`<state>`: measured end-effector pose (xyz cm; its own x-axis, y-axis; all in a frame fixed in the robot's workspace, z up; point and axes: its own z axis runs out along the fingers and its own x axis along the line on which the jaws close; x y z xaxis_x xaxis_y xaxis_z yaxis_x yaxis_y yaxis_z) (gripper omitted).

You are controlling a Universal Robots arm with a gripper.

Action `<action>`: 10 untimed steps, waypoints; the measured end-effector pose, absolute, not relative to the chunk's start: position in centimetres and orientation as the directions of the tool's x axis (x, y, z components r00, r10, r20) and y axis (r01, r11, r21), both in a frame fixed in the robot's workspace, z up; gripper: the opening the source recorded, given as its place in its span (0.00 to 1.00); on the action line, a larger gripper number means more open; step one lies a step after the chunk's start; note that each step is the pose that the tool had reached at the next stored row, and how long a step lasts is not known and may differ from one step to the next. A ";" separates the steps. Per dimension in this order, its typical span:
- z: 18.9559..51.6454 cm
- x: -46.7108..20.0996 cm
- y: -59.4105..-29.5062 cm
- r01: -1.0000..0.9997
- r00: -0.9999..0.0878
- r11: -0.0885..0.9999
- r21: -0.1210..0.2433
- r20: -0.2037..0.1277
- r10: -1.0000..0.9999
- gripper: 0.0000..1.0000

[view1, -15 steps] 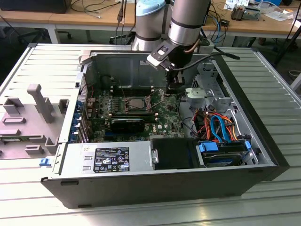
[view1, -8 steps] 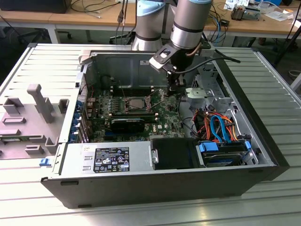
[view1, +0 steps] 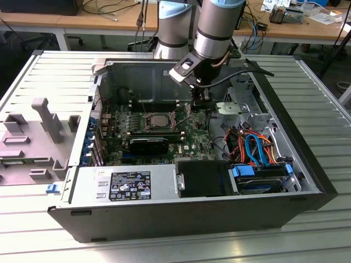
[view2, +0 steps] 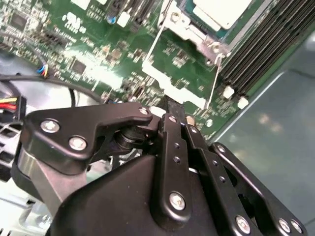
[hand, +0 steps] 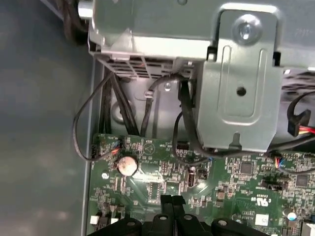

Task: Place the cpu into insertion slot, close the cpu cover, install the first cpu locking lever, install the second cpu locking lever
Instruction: 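Close the cpu cover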

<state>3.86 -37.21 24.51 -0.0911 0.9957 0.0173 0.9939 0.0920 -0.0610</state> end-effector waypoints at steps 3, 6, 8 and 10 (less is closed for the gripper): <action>24.4 2.4 -37.2 0.994 -0.091 0.092 -0.060 0.017 0.996 0.11; 24.4 1.0 -37.2 0.994 -0.091 0.092 -0.058 0.017 0.996 0.11; 24.4 0.3 -37.2 0.994 -0.091 0.092 -0.056 0.017 0.996 0.11; 24.4 -0.7 -37.2 0.994 -0.091 0.092 -0.054 0.017 0.996 0.11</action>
<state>-0.69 -37.21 24.35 -0.0912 0.9957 0.0171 0.9943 0.0920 -0.0542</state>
